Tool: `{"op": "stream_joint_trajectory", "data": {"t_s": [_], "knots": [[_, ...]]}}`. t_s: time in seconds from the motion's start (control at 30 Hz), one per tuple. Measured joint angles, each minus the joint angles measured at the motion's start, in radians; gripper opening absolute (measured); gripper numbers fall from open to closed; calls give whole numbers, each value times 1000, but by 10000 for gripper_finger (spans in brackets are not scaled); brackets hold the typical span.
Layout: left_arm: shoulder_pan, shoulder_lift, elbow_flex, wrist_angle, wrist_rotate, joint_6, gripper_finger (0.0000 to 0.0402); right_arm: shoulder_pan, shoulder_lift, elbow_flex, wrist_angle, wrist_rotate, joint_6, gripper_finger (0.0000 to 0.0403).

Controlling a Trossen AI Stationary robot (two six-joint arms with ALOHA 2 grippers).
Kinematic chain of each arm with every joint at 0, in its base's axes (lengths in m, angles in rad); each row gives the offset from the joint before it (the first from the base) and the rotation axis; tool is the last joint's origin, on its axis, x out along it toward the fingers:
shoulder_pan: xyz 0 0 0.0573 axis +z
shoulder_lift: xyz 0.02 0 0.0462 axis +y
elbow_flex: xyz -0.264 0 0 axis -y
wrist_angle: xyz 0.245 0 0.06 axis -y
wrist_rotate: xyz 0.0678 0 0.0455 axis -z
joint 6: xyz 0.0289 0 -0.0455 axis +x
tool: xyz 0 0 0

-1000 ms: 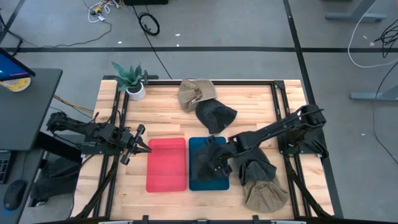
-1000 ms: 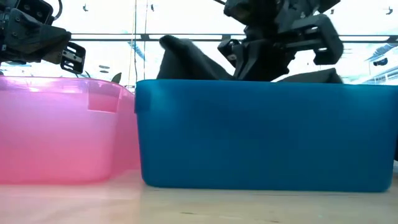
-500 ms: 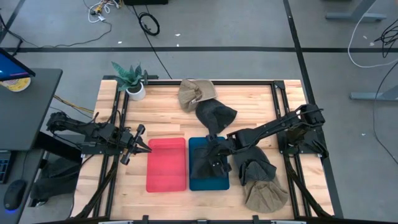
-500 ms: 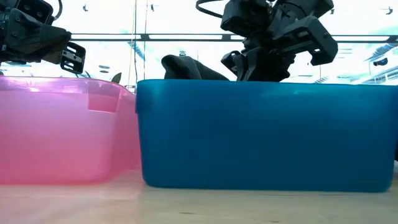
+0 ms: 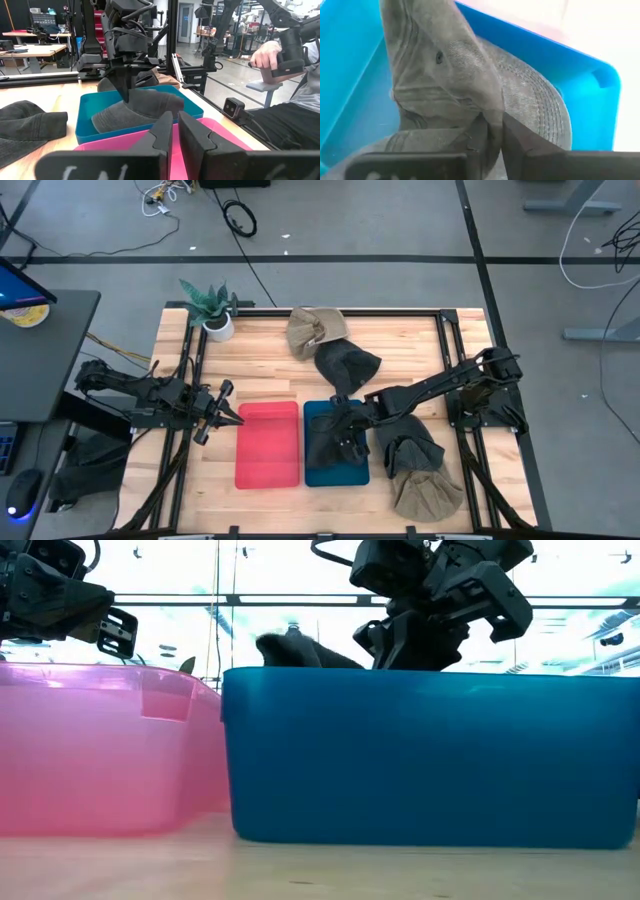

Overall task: Pick & Place hat
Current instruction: Put the top right black cap into the blue bin, then put the top black cap into the blue bin

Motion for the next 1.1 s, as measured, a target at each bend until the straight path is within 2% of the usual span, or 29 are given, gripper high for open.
{"op": "stream_joint_trajectory", "data": {"t_s": [0.23,0.4,0.63,0.77,1.1], "knots": [[0,0,0,0,0,0,34,0,-12,5,-9,0,10,99],[0,0,0,0,0,0,34,0,-55,47,-130,35,24,139],[0,0,0,-1,3,0,34,-5,-162,60,-348,126,241,182],[0,0,0,-2,3,0,34,-5,-196,60,-441,132,342,203],[0,0,0,-3,3,0,34,-1,-201,60,-572,158,460,228]]}}
